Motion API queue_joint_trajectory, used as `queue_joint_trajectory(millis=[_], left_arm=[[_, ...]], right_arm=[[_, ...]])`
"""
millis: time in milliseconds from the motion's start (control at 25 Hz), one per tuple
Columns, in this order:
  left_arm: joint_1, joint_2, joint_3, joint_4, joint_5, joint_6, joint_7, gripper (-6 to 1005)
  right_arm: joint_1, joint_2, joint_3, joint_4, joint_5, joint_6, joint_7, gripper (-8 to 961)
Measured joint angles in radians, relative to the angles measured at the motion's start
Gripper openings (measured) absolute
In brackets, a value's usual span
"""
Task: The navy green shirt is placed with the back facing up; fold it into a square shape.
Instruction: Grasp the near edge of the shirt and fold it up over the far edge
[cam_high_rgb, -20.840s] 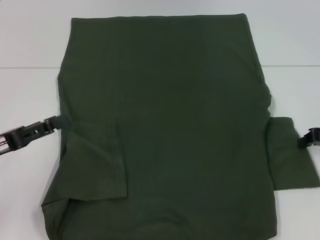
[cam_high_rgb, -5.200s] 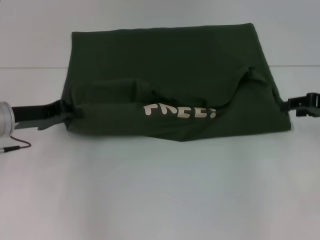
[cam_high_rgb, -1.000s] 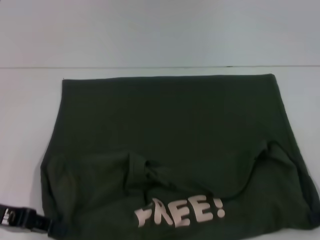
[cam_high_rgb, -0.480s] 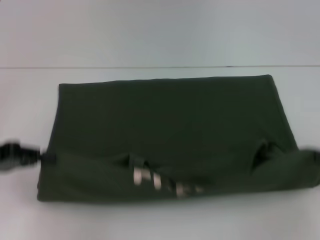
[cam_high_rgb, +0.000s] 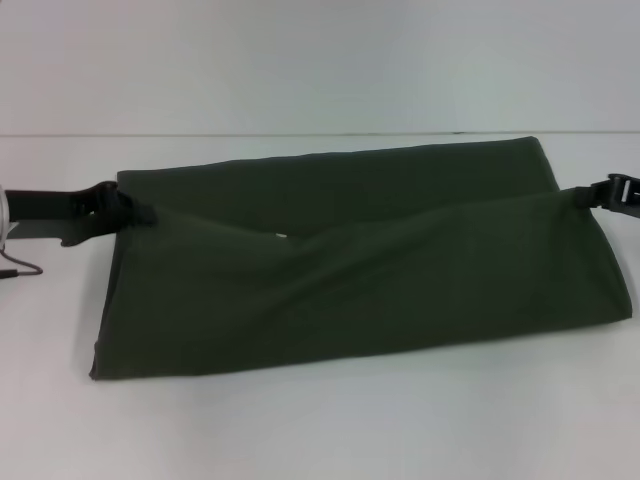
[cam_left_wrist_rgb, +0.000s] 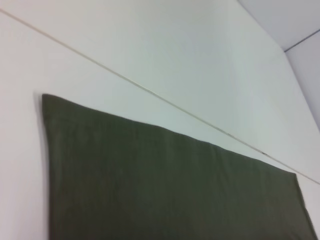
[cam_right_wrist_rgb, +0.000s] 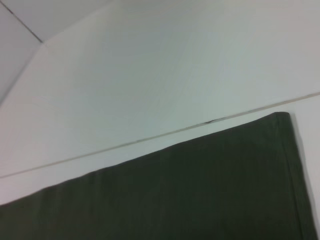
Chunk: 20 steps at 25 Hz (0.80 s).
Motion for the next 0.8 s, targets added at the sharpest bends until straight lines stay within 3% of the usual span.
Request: queue_joint_trajectory(millis=[320,600,800], left_arm=[[0.007,-0.01,-0.007,0.076,-0.016,-0.067,-0.044,29],[-0.021,-0.022,0.063,0.058,-0.002,-0.227,-0.06,33],[-0.034,-0.033,0.093,0.055,0.0,-0.297,-0.062,37]], right_arm=[[0.029,0.017,-0.036,-0.028,0.048,0.114,0.007,118],[0.082,0.056,-0.154,0.039,0.055,0.417,-0.037,127],[0.11,0.079,-0.226,0.063,0.055,0.548,-0.037,134]])
